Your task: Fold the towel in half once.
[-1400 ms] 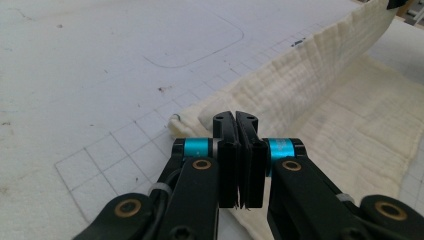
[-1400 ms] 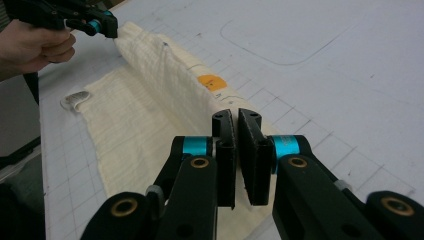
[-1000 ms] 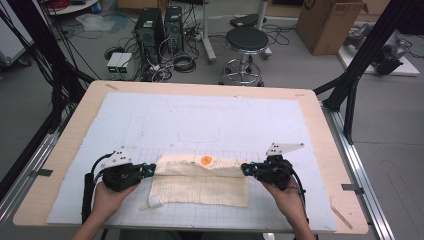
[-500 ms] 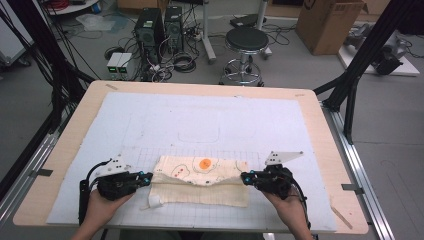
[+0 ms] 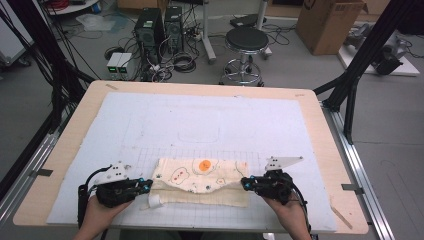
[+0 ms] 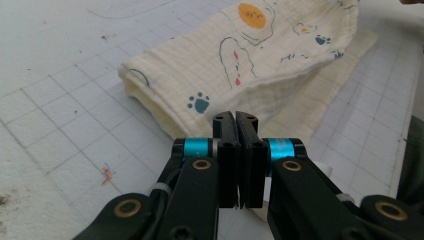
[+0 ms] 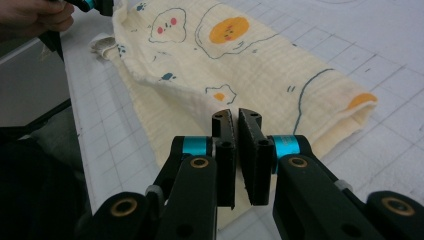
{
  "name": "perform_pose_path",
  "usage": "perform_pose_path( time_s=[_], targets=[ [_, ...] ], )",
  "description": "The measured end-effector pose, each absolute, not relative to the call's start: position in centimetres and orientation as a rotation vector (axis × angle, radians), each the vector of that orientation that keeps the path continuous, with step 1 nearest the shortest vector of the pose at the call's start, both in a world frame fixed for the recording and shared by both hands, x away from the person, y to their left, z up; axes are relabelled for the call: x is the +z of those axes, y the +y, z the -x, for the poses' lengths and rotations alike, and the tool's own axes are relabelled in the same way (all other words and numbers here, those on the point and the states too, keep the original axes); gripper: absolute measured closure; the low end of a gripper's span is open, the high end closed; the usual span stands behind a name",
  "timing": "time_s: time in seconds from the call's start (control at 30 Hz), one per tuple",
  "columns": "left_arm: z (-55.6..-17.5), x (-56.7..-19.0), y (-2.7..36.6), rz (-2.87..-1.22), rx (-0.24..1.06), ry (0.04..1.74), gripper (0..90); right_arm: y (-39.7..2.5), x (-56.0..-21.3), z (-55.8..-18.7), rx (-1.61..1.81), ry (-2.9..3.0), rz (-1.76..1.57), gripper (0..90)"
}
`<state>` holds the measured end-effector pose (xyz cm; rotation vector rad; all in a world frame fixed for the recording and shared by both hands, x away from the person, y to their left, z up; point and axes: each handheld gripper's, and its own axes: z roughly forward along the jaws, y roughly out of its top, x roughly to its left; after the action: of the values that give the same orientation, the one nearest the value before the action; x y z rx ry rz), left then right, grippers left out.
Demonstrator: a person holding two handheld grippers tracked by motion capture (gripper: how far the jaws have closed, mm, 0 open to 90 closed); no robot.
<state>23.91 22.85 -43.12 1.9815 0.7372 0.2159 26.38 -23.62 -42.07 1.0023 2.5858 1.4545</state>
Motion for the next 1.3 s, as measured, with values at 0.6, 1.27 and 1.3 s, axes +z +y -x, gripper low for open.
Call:
perform_pose_path(
  time_s=[0.6,1.27,1.3],
  targets=[
    [-24.9,-43.1,21.9,-1.974,0.184,0.74,77.7,-22.1,-42.8,-26.0,1.403,2.686,-0.945,72.5],
    [-24.6,-44.3,21.0,-2.132,0.188,0.713,79.5,-21.9,-44.2,-25.3,1.294,2.744,-0.924,74.8],
    [-24.6,-44.3,21.0,-2.132,0.189,0.713,79.4,-21.9,-44.3,-25.3,1.297,2.738,-0.922,74.7]
  ],
)
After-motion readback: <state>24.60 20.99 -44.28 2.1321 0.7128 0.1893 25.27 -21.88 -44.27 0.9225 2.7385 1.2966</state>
